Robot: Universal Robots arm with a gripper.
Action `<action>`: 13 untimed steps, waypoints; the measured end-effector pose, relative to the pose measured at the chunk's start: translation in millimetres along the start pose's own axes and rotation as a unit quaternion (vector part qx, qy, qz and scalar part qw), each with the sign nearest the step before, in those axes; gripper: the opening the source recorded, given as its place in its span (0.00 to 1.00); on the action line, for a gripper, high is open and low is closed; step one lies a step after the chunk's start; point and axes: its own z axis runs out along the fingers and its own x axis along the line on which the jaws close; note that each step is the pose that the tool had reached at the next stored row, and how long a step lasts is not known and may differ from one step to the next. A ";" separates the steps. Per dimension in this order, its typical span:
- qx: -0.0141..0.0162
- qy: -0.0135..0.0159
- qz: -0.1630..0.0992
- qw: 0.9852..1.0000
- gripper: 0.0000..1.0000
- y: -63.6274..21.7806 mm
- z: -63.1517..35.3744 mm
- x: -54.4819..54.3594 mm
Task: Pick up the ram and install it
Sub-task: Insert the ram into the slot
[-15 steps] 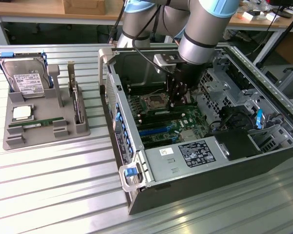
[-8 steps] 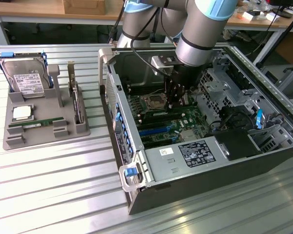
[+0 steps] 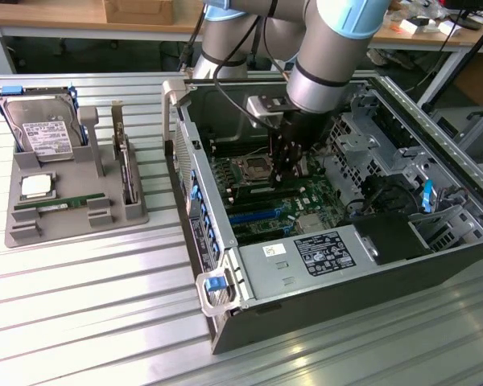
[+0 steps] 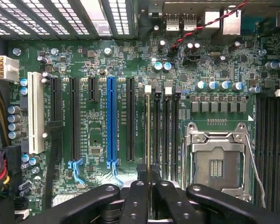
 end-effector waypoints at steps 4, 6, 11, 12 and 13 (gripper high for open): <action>0.000 0.000 0.000 1.000 0.12 0.1 1.9 0.0; 0.000 0.000 0.000 1.000 0.12 0.7 3.0 0.0; 0.000 0.000 0.000 1.000 0.12 0.7 6.2 0.0; 0.000 0.000 0.000 1.000 0.12 0.7 6.6 0.0; 0.000 0.000 0.000 1.000 0.12 0.6 6.7 0.0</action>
